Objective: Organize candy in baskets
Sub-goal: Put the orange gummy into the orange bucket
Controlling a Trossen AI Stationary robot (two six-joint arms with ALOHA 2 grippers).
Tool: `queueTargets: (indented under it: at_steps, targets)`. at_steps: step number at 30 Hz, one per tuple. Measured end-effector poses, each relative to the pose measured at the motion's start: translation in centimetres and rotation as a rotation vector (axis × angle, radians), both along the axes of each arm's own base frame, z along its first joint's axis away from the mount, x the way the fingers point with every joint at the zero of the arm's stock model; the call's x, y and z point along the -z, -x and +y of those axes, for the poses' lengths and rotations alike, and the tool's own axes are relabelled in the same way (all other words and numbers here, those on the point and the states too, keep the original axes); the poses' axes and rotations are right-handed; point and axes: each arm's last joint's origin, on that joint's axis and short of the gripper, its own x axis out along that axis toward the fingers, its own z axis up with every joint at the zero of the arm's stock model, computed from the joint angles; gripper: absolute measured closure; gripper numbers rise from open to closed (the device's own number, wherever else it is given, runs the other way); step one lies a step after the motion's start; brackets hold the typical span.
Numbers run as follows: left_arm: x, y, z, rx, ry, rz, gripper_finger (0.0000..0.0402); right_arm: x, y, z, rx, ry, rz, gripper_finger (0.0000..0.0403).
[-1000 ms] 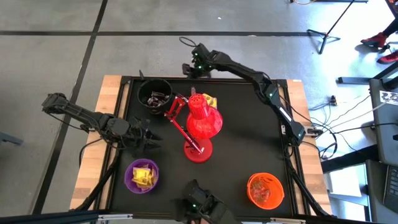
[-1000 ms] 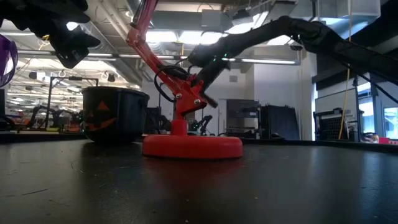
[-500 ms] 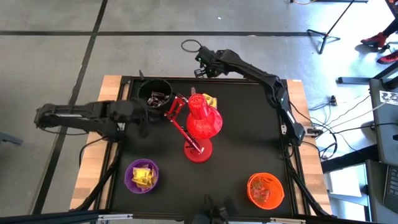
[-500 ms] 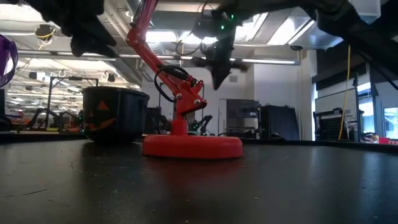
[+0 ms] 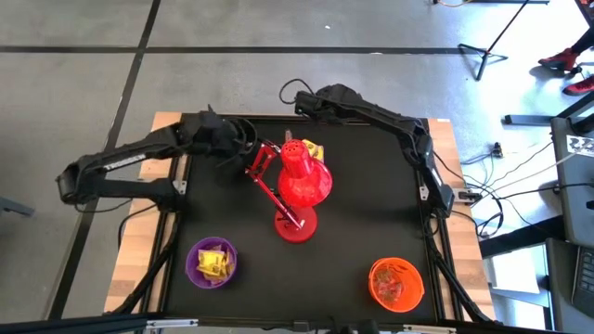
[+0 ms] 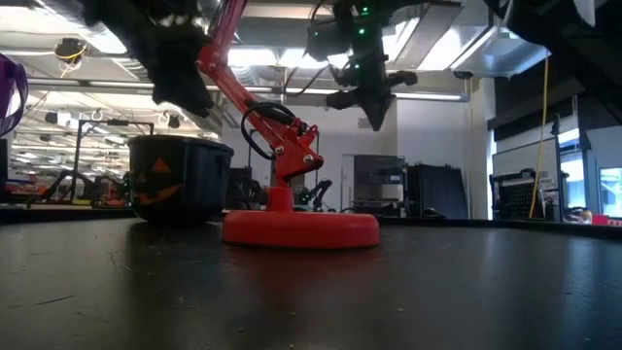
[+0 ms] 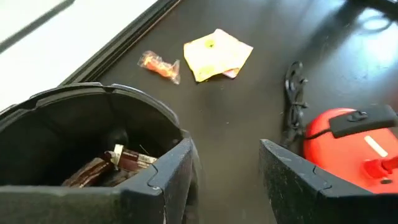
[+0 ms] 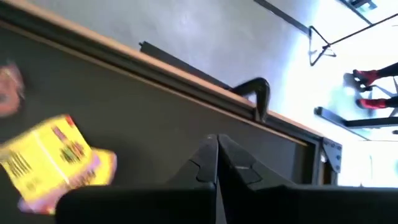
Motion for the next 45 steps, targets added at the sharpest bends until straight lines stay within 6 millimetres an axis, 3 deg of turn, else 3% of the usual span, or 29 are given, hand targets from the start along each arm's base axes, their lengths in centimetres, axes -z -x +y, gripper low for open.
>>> queueTargets:
  at_steps: [9,19,28,35,40,45]
  targets:
    - [1.3,-2.1,3.9,0.059,0.043,-0.122,0.0228,-0.4,4.5,2.6,0.083,0.06,0.027,0.04]
    - [5.2,-5.3,6.5,0.089,0.078,-0.088,0.0228,4.3,9.8,7.0,0.036,-0.079,-0.187,0.04]
    - [7.1,-7.3,8.2,0.082,0.043,-0.074,0.0228,3.9,10.8,11.1,-0.081,-0.122,-0.385,0.04]
    - [5.4,-6.8,7.4,0.078,0.116,0.113,0.0228,3.5,10.5,12.6,-0.135,-0.119,-0.416,0.04]
    - [2.0,-6.0,6.2,0.047,0.048,0.198,0.0228,3.5,10.5,12.6,-0.119,-0.118,-0.425,0.04]
    - [-1.5,-5.5,5.3,0.038,-0.059,0.115,0.0228,3.5,10.5,12.6,-0.113,-0.119,-0.431,0.04]
